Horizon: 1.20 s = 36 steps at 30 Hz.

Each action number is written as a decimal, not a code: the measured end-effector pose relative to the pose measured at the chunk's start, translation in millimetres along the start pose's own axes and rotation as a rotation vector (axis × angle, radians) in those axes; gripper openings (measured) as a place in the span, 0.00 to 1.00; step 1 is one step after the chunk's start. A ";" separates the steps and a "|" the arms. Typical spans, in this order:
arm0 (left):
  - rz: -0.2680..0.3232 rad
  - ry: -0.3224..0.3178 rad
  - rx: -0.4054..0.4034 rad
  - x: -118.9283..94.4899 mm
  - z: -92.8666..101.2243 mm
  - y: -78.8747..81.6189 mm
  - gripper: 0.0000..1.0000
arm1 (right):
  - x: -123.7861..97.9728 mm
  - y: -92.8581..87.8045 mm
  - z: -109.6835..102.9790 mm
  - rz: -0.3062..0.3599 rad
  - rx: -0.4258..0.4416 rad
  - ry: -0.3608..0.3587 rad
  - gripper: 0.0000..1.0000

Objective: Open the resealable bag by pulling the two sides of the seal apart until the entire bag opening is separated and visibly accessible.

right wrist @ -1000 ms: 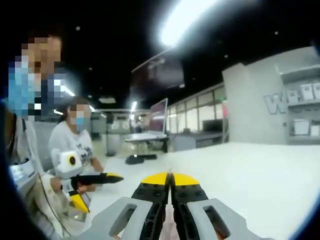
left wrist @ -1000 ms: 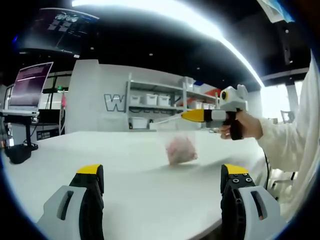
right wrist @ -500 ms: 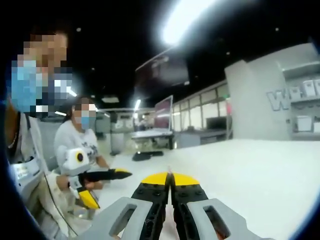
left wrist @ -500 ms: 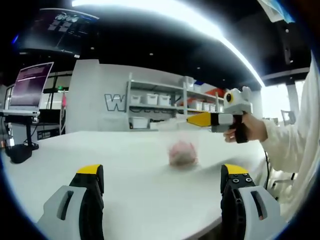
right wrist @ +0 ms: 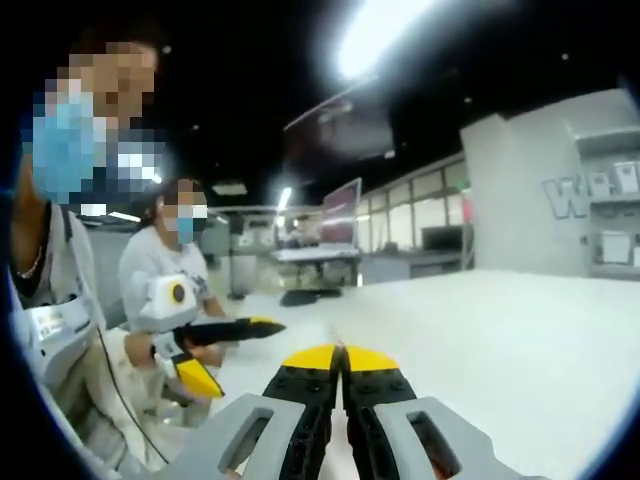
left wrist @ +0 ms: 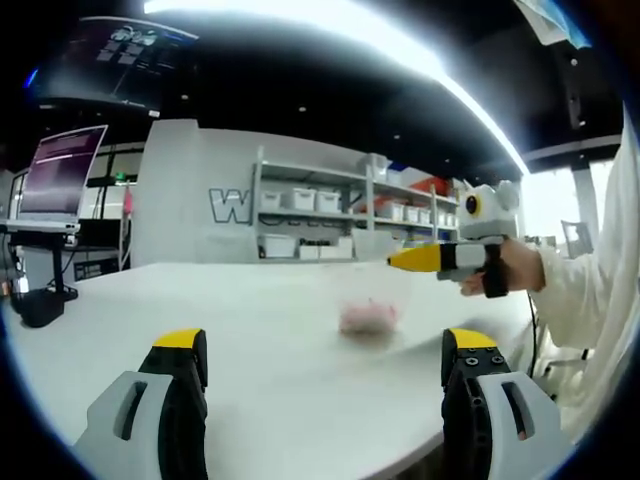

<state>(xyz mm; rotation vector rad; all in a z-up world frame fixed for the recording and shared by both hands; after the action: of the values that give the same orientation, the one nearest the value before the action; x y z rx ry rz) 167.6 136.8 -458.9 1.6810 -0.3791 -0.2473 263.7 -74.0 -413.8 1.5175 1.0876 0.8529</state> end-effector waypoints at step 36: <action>0.002 -0.037 -0.038 1.8 7.9 -1.1 0.92 | -15.5 -56.3 -38.9 -0.165 -0.187 -0.001 0.00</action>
<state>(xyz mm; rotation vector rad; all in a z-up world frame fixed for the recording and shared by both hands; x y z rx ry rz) 166.4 129.0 -461.0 1.6407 -0.4016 -0.2821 211.2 -72.7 -460.3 1.2557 1.0844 0.8148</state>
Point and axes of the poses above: the point that each gripper's makers call its tool centre point, and the gripper's own axes: x roughly forward along the fingers, z roughly to its right, y roughly out of its top, the point moved 9 cm from there along -x, roughly backward along the fingers, and after that the axes turned 10 degrees about x, right-handed, at the moved point
